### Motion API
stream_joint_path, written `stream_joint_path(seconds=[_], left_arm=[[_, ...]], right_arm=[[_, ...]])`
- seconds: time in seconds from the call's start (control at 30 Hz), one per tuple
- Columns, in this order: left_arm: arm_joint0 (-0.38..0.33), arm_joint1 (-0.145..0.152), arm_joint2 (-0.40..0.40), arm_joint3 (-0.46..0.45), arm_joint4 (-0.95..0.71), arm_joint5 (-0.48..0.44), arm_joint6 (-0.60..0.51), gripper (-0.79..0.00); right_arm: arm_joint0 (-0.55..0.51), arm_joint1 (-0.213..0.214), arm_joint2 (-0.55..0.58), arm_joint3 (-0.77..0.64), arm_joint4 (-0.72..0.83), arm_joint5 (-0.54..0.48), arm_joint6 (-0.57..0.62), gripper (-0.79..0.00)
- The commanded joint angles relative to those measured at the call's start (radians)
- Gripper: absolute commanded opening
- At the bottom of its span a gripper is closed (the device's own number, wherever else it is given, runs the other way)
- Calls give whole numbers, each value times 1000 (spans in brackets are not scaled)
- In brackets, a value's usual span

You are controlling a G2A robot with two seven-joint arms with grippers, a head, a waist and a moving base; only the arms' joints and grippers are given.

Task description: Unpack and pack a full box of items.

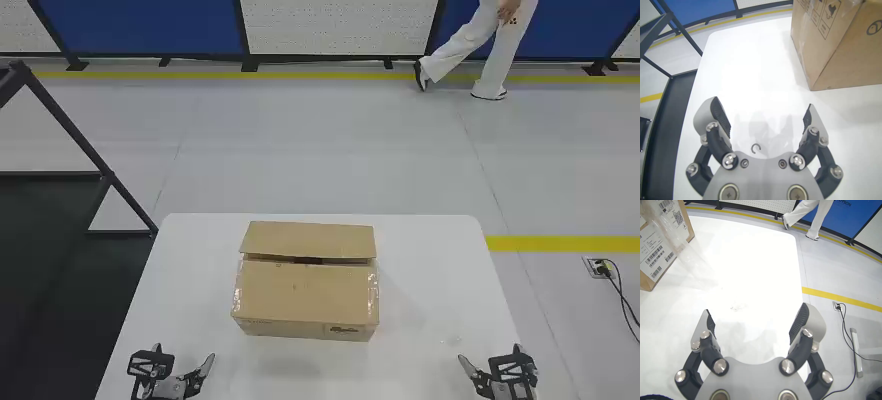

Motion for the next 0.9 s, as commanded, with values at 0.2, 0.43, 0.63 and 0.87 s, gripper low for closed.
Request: stream_joint_path(seconds=[0.2,0.43,0.63,0.87], left_arm=[[0,0,0,0,0,0,0,0],[0,-2,-12,-6,-39,-16,35,0],[22,2,-81,-14,-101,-108,113,0],[29,7,-157,-53,-129,-197,178,0]], right_arm=[[0,0,0,0,0,0,0,-1],[2,1,-8,-13,-39,-22,-13,0],[11,-1,-3,-81,62,-112,34,0],[68,6,27,-141,300,-301,228,0]])
